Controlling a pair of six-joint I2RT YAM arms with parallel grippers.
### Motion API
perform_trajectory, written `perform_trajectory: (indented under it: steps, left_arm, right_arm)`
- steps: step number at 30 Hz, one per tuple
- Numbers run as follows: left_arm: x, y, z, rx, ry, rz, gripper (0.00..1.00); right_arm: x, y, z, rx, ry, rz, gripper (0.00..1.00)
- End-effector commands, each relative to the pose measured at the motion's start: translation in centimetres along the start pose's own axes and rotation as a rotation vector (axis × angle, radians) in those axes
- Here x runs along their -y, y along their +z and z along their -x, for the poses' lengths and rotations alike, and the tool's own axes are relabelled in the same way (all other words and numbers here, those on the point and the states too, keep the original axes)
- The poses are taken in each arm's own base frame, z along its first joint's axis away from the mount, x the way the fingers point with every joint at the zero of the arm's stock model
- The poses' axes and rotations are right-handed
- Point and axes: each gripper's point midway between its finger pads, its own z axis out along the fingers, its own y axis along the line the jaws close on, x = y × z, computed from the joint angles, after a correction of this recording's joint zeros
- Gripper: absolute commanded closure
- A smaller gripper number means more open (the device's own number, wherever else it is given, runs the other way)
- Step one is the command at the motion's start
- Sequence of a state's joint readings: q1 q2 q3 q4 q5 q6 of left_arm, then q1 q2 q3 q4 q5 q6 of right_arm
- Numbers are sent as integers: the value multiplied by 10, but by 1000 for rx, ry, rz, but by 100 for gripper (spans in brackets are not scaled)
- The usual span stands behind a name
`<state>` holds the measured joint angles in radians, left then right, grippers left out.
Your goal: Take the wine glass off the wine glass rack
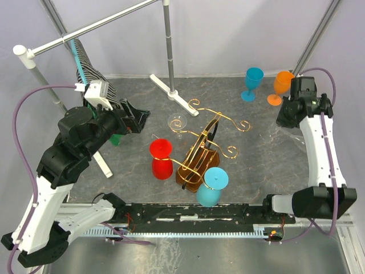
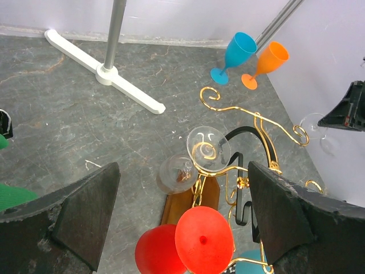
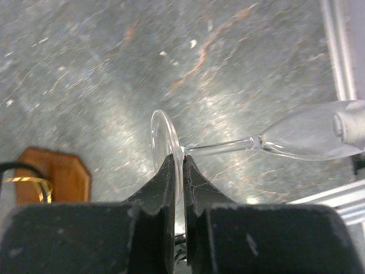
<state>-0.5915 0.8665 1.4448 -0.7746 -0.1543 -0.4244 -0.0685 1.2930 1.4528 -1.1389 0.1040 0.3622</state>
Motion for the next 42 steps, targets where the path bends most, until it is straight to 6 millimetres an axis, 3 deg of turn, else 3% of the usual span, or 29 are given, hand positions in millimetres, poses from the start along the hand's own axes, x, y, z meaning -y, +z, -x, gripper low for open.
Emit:
perform_trajectory:
  steps: [1,3,6,11,16,19,22,25,30,35,39,42]
  left_arm:
    - [5,-2,6,18,38,-29,1]
    - [6,2,4,-7,40,-25,1]
    - [6,10,3,-43,34,2,1]
    - [20,21,7,-78,48,-46,1]
    - [36,31,20,-89,59,-90,1]
    - [47,41,26,-110,60,-119,1]
    - [56,49,33,-130,68,-133,1]
    - [62,58,38,-153,60,-136,1]
    - [82,75,37,-210,-40,-178,1]
    - [104,99,33,-262,-148,-240,1]
    - [128,106,36,-296,-237,-337,1]
    - [136,113,33,-322,-283,-362,1]
  right_arm:
    - [22,-17,57,197,-36,-185,99]
    - [22,-24,69,235,-58,-216,99]
    - [5,-40,91,322,-99,-161,99]
    - [-59,-75,109,448,-328,4,99]
    - [-110,-118,109,580,-545,135,99]
    - [-150,-150,94,666,-670,323,99]
    - [-177,-190,73,783,-749,543,99]
    - [-197,-229,49,861,-821,767,99]
    - [-225,-270,-8,812,-990,1073,99]
    - [-239,-289,-59,771,-1169,1195,99]
    - [-246,-287,-78,790,-1279,1164,99]
    - [-251,-287,-84,820,-1331,1127,99]
